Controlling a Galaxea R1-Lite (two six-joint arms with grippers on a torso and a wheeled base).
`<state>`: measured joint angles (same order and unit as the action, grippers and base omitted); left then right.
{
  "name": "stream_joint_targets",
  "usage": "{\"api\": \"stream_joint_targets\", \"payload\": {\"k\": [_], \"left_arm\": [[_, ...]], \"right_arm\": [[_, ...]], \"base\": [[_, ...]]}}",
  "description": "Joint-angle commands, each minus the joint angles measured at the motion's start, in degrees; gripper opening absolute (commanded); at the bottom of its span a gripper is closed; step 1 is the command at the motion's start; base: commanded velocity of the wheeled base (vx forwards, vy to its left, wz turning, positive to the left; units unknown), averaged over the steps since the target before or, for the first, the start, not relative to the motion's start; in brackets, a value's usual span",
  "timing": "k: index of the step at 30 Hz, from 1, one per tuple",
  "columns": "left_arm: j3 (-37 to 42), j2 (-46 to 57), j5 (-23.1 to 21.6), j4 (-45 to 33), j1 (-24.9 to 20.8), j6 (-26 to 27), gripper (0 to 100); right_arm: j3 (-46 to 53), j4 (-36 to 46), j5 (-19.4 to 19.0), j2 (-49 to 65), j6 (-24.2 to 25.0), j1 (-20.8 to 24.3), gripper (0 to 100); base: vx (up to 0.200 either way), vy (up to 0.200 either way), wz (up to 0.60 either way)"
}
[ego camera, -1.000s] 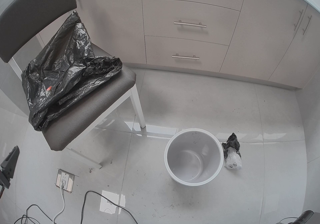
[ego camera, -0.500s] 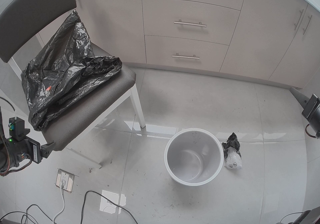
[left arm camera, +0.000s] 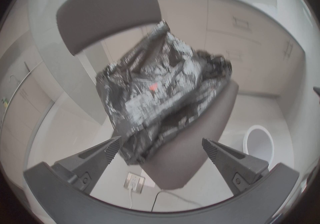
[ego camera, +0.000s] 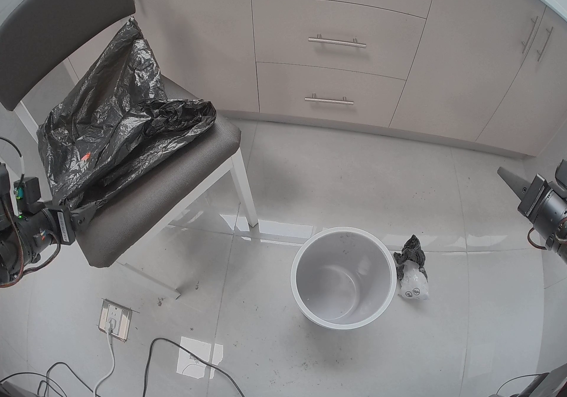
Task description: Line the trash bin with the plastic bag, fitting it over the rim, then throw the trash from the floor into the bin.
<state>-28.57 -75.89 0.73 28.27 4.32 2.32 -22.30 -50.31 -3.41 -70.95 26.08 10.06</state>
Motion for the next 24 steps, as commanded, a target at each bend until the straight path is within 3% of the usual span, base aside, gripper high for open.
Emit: {"api": "stream_joint_targets", "payload": {"k": [1, 16, 24], "left_arm": [[0.4, 3.8, 0.8, 2.5, 0.8, -2.1, 100], [1.4, -2.9, 0.8, 2.7, 1.0, 3.7, 100], [0.1, -5.9, 0.9, 12.8, 0.3, 3.4, 100]], "right_arm": [[0.1, -0.1, 0.0, -0.2, 0.0, 0.0, 0], [0.2, -0.1, -0.1, -0.2, 0.3, -0.8, 0], [0.2, -0.1, -0.1, -0.3, 0.4, -0.8, 0]], "base": [[0.000, 0.000, 0.00], [0.000, 0.000, 0.00], [0.000, 0.000, 0.00]]}}
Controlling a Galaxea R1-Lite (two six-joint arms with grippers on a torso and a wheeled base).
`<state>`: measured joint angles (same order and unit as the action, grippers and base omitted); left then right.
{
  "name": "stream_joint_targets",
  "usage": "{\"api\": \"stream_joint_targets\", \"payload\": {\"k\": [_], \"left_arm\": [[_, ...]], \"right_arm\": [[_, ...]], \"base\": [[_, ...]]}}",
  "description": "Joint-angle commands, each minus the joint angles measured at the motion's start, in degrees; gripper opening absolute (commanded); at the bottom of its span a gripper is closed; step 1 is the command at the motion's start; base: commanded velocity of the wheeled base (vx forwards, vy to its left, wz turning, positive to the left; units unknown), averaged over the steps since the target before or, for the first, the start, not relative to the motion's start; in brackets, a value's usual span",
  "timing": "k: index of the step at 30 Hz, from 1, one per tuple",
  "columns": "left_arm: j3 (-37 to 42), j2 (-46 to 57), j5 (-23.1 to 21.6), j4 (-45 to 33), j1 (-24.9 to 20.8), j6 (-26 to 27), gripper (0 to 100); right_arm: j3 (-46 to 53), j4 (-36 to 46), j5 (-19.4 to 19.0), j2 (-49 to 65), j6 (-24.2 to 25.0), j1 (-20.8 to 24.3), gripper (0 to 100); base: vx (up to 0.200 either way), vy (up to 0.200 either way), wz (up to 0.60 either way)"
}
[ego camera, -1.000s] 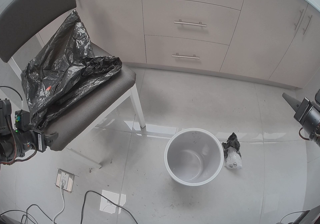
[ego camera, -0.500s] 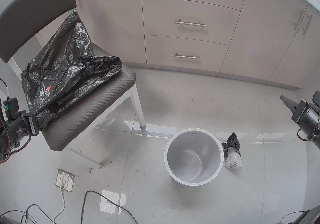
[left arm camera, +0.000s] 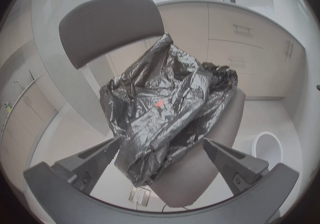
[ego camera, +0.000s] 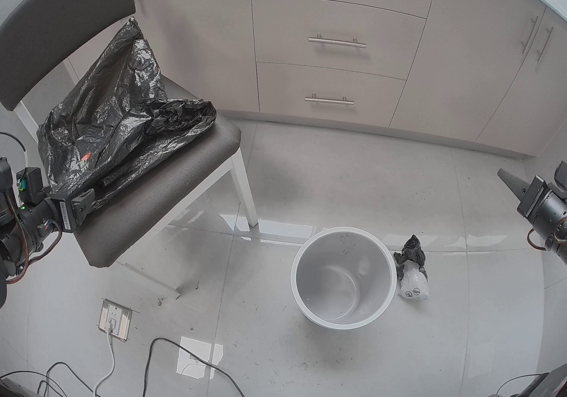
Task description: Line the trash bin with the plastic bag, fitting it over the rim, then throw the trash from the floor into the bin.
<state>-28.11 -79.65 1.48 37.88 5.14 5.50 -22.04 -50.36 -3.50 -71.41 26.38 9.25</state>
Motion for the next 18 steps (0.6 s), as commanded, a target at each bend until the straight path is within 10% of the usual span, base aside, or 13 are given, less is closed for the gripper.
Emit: {"api": "stream_joint_targets", "payload": {"k": [1, 18], "left_arm": [[-0.5, -2.5, 0.1, 3.6, -0.6, 0.3, 100], [-3.4, -12.3, 0.1, 12.0, -2.8, 3.9, 100]], "right_arm": [[0.0, 0.0, 0.0, 0.1, 0.1, 0.0, 0], [0.2, -0.1, 0.0, -1.6, 0.0, 0.0, 0]], "base": [[0.000, 0.000, 0.00], [0.000, 0.000, 0.00]]}}
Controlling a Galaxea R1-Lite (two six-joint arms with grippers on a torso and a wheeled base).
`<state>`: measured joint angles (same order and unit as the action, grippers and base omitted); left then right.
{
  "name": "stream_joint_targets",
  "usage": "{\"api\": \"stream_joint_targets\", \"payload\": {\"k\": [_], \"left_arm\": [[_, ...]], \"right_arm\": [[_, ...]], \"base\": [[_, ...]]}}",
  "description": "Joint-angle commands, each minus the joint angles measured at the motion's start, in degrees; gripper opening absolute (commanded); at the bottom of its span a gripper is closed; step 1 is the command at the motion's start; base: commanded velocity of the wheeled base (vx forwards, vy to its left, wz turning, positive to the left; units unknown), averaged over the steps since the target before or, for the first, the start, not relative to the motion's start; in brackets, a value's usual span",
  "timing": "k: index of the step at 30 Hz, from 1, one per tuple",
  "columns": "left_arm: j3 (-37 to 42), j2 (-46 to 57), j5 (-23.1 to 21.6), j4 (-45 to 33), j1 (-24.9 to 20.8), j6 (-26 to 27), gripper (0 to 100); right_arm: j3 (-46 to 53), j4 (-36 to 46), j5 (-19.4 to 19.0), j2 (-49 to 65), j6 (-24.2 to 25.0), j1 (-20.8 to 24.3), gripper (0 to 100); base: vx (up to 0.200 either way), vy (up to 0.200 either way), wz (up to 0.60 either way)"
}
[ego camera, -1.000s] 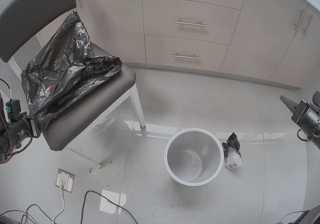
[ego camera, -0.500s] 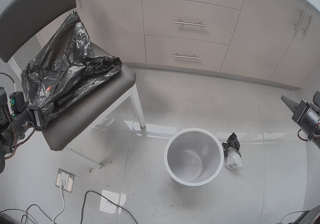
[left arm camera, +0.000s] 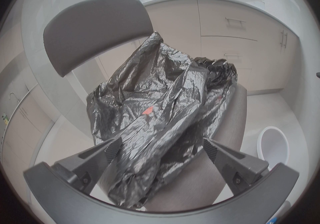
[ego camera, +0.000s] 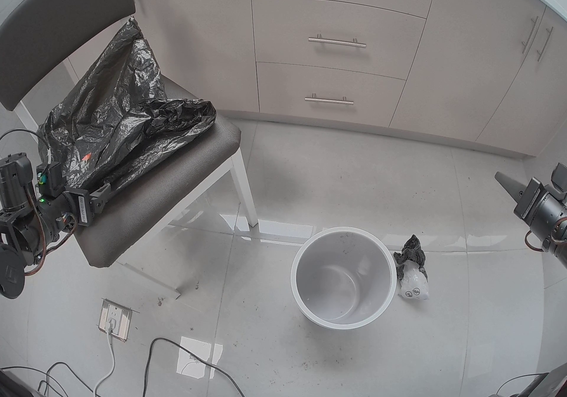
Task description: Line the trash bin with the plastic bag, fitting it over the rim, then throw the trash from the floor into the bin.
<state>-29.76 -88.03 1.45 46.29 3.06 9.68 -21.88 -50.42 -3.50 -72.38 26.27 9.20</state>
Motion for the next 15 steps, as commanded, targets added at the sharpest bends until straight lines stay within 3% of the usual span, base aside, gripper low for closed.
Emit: {"api": "stream_joint_targets", "payload": {"k": [1, 9, 15], "left_arm": [[-2.1, -5.0, 0.2, 5.6, -0.7, -0.4, 100], [-3.2, -14.1, 5.8, 19.0, -1.7, 0.0, 100], [-3.6, -15.6, 6.3, 22.3, -1.8, 0.0, 100]], "right_arm": [[0.1, 0.0, 0.0, -0.7, 0.1, 0.0, 0], [0.1, 0.0, 0.0, -1.0, 0.1, 0.0, 0], [0.1, 0.0, 0.0, -1.5, 0.1, 0.0, 0]], "base": [[0.000, 0.000, 0.00], [0.000, 0.000, 0.00], [0.000, 0.000, 0.00]]}}
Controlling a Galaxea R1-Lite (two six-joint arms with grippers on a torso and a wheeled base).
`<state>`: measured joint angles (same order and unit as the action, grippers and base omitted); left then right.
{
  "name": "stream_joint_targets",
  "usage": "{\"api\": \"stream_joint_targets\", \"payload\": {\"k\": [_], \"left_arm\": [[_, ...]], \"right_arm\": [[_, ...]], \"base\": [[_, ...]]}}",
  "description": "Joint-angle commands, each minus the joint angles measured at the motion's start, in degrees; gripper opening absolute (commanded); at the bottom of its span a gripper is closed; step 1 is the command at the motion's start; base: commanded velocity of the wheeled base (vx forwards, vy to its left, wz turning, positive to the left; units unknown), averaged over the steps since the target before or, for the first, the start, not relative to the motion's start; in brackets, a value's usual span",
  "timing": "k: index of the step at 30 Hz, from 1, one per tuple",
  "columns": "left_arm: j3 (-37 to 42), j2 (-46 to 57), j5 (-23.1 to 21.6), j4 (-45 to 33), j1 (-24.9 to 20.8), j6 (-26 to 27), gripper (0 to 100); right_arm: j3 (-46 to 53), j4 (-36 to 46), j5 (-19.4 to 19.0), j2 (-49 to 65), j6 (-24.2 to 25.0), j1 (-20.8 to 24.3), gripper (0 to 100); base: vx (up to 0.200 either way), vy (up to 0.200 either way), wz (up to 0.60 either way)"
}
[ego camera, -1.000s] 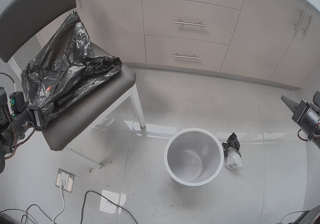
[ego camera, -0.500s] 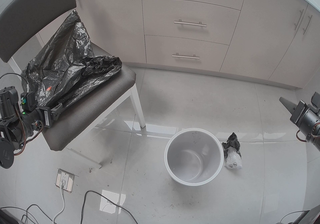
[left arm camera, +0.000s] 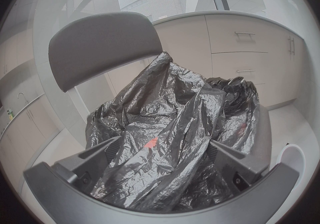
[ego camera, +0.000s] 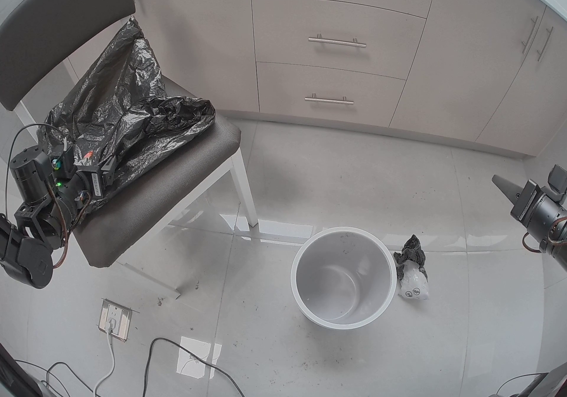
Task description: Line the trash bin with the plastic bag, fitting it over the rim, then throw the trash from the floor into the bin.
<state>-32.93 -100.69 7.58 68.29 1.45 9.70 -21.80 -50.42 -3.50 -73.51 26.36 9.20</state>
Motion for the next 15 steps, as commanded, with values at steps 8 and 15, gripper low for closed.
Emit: {"api": "stream_joint_targets", "payload": {"k": [8, 15], "left_arm": [[-0.9, -2.1, 0.2, 0.2, -0.1, -0.2, 100], [0.8, 3.2, 0.2, 0.0, -1.5, -0.4, 100]], "right_arm": [[0.0, 0.0, 0.0, -0.7, 0.0, 0.0, 0], [-0.1, 0.0, 0.0, -0.9, 0.0, 0.0, 0]], "base": [[0.000, 0.000, 0.00], [0.000, 0.000, 0.00]]}}
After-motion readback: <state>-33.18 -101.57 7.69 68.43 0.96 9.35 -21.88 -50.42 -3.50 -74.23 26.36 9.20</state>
